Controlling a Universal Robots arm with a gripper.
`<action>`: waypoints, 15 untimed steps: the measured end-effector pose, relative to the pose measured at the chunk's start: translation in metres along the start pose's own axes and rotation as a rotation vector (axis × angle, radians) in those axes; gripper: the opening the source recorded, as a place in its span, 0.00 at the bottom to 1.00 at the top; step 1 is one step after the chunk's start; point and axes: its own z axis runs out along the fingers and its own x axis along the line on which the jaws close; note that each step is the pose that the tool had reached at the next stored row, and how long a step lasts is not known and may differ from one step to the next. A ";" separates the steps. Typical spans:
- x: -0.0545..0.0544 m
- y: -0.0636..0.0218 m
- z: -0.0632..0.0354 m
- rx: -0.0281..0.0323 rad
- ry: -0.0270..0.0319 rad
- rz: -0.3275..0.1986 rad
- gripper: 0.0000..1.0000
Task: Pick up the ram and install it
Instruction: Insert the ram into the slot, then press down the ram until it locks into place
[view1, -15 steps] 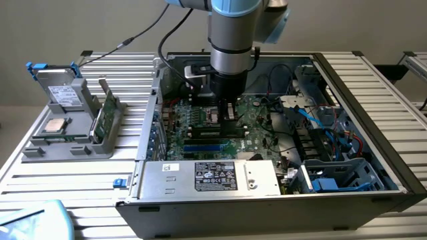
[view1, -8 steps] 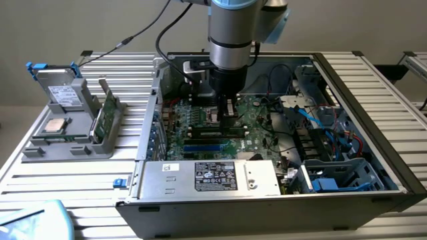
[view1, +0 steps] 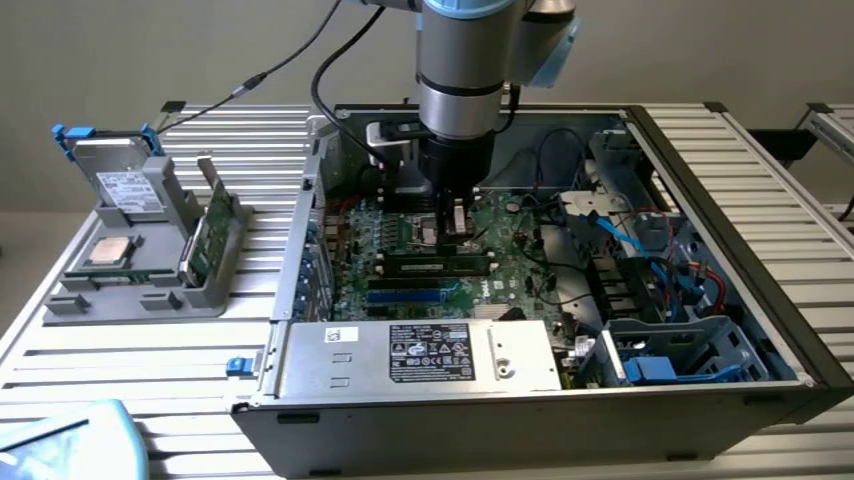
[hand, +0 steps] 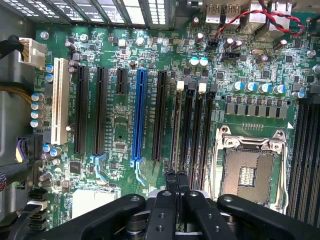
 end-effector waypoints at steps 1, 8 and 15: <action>0.000 0.0000 0.0000 -0.0001 0.0000 0.000 0.11; 0.000 0.0000 0.0000 0.0000 0.0000 0.000 0.11; 0.000 0.0000 0.0000 0.0000 0.0000 0.000 0.11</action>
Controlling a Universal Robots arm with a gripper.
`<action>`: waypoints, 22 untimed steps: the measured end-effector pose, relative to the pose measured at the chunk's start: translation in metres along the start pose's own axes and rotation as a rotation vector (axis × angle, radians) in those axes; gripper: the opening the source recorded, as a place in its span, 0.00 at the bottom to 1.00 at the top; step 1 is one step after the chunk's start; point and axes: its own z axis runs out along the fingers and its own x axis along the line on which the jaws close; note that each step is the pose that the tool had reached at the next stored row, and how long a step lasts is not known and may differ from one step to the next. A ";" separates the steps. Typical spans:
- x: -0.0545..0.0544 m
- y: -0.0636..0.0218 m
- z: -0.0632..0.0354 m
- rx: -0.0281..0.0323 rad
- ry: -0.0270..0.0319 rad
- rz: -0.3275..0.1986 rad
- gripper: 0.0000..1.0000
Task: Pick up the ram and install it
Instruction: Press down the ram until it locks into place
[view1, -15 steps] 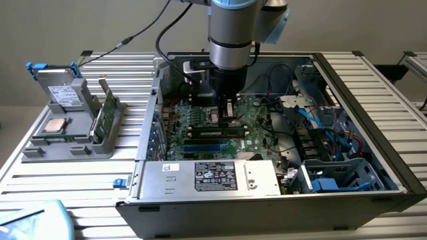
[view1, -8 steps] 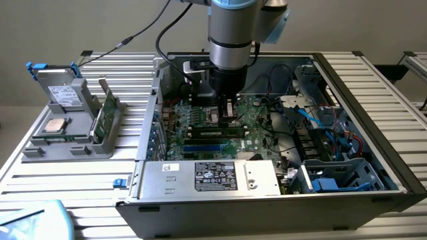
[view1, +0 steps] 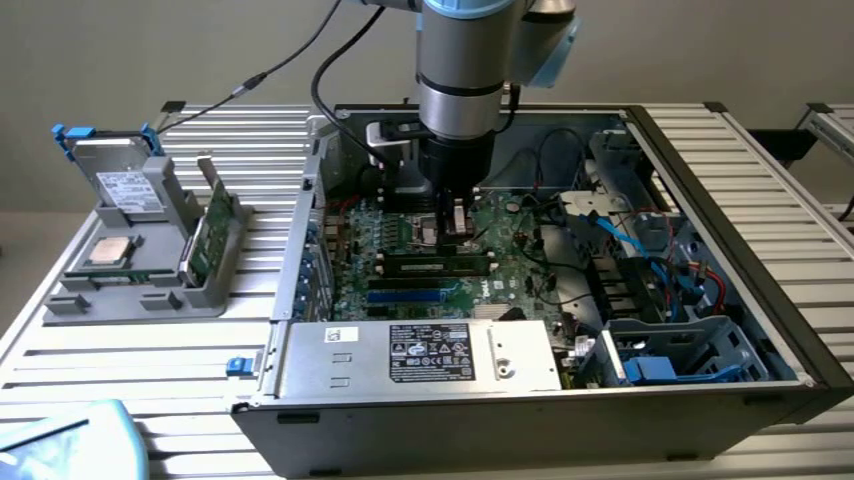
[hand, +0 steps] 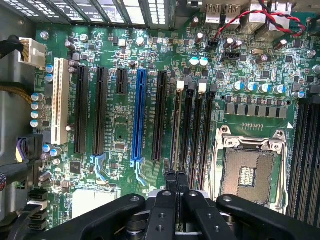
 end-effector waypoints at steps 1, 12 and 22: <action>0.000 0.0000 0.0000 0.0000 0.0000 0.000 0.11; 0.002 -0.0225 0.0001 0.0000 0.0001 0.000 0.11; 0.001 -0.0243 0.0075 0.0000 0.0000 0.000 0.11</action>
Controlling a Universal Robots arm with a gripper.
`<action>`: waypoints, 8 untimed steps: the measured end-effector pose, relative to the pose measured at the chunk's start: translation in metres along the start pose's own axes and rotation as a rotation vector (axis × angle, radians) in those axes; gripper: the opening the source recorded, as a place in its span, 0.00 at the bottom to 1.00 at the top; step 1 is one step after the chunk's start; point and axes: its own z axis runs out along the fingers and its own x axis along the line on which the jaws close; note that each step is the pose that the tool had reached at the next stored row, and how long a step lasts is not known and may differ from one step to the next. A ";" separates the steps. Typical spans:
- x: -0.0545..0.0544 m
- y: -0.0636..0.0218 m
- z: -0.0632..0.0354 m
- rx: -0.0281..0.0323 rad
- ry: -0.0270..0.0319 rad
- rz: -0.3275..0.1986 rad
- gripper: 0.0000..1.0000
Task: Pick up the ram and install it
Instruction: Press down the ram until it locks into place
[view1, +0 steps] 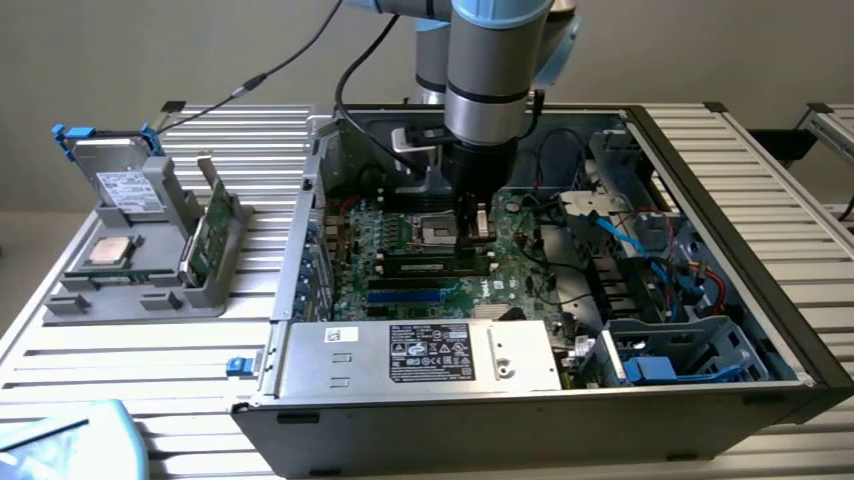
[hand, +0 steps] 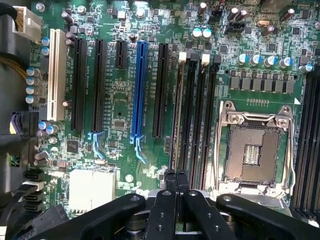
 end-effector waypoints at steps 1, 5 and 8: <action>0.000 -0.0001 0.0008 0.0000 0.0000 0.000 0.11; 0.000 -0.0006 0.0038 -0.0002 0.0004 0.000 0.11; 0.000 -0.0009 0.0057 -0.0001 0.0003 0.000 0.11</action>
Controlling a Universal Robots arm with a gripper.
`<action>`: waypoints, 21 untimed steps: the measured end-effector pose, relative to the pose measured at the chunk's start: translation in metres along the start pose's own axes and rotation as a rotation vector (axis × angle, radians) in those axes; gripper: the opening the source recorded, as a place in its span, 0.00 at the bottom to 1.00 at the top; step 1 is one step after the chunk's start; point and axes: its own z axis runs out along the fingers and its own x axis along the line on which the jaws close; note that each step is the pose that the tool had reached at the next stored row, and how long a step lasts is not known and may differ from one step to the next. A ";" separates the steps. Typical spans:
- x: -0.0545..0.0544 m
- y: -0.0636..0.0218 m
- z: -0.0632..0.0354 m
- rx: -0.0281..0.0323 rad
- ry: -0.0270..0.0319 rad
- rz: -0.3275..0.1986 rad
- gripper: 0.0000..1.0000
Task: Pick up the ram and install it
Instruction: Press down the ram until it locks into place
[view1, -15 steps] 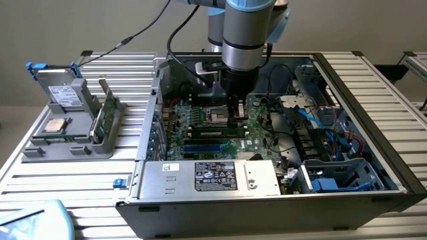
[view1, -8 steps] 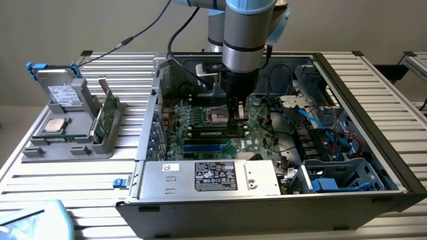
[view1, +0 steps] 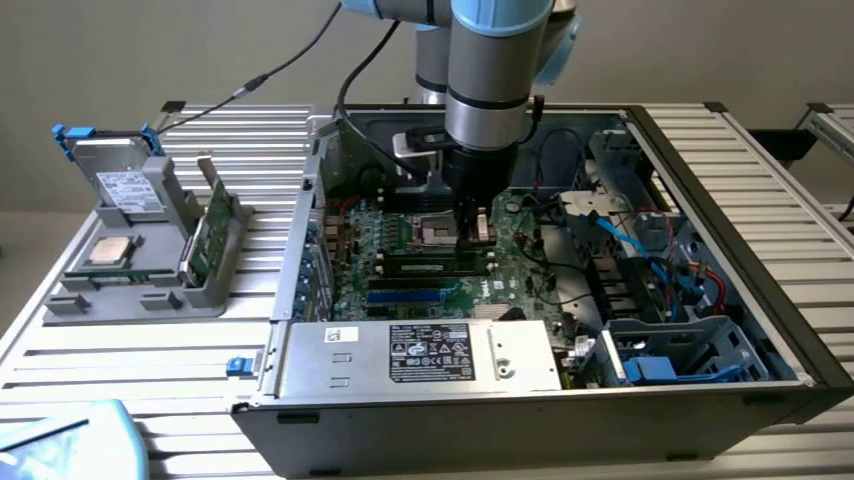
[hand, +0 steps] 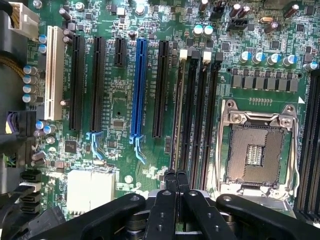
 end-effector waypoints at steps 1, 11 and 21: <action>0.000 -0.0001 0.0003 -0.0001 0.0000 0.000 0.11; 0.001 0.0029 -0.0067 0.0002 -0.0012 0.000 0.11; 0.000 0.0238 -0.0067 0.0004 -0.0008 0.000 0.11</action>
